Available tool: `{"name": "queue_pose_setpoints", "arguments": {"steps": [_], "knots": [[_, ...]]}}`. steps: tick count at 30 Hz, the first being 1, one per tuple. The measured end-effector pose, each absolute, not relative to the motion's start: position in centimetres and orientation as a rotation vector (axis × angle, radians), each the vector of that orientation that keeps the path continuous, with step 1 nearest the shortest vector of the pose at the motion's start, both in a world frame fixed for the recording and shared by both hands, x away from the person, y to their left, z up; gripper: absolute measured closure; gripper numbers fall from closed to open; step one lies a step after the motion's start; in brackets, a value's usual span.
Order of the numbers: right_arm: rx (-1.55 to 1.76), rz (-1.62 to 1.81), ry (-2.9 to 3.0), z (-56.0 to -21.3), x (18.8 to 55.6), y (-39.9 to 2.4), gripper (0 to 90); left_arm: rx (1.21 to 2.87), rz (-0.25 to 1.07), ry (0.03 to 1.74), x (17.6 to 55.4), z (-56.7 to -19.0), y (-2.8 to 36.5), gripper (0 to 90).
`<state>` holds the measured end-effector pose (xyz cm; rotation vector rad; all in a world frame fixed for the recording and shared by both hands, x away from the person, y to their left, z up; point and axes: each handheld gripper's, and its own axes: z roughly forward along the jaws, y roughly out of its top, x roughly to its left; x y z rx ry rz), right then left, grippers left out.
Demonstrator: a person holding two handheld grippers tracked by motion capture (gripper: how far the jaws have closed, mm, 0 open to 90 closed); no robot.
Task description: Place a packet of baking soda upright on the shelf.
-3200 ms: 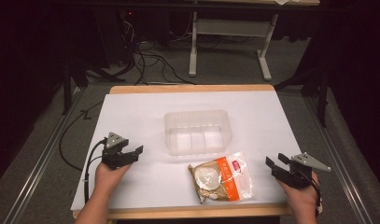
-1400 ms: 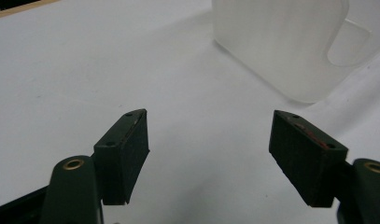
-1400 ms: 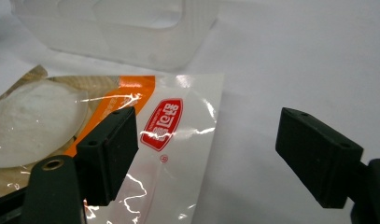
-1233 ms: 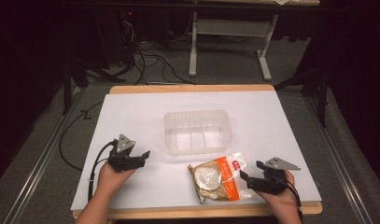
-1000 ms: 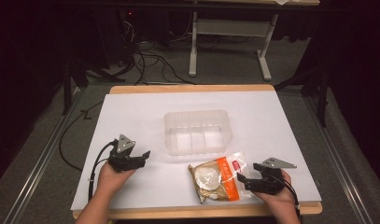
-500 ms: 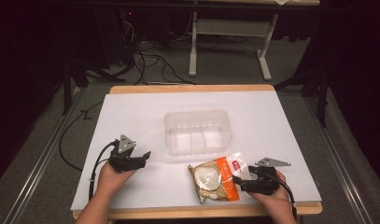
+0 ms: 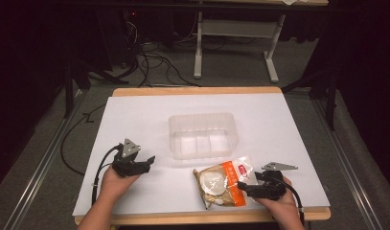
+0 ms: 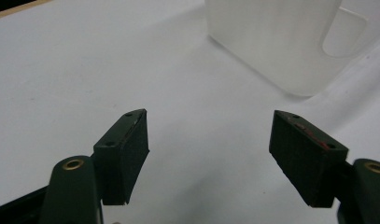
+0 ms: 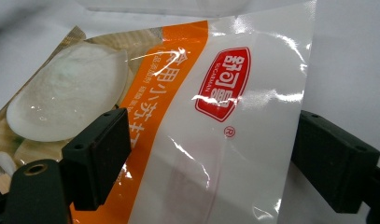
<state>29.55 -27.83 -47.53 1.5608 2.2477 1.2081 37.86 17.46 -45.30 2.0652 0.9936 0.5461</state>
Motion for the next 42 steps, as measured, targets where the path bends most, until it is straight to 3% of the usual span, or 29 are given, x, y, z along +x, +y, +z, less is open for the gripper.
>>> {"name": "queue_pose_setpoints", "arguments": {"steps": [12,34,38,42], "knots": [[1.515,1.296,2.209,-46.4,28.9,-28.0,17.4,2.079,0.553,0.983,37.8,-45.3,17.3,28.9],[1.288,1.382,2.281,-44.6,26.8,-25.2,46.7,2.085,0.563,0.976,37.8,-45.3,17.2,28.9],[1.275,1.390,2.237,-44.1,26.6,-25.4,71.5,2.087,0.564,0.974,37.7,-45.3,17.3,28.8],[1.287,1.411,2.208,-43.5,26.6,-26.1,89.1,2.088,0.566,0.974,37.7,-45.3,17.3,28.9]]}}
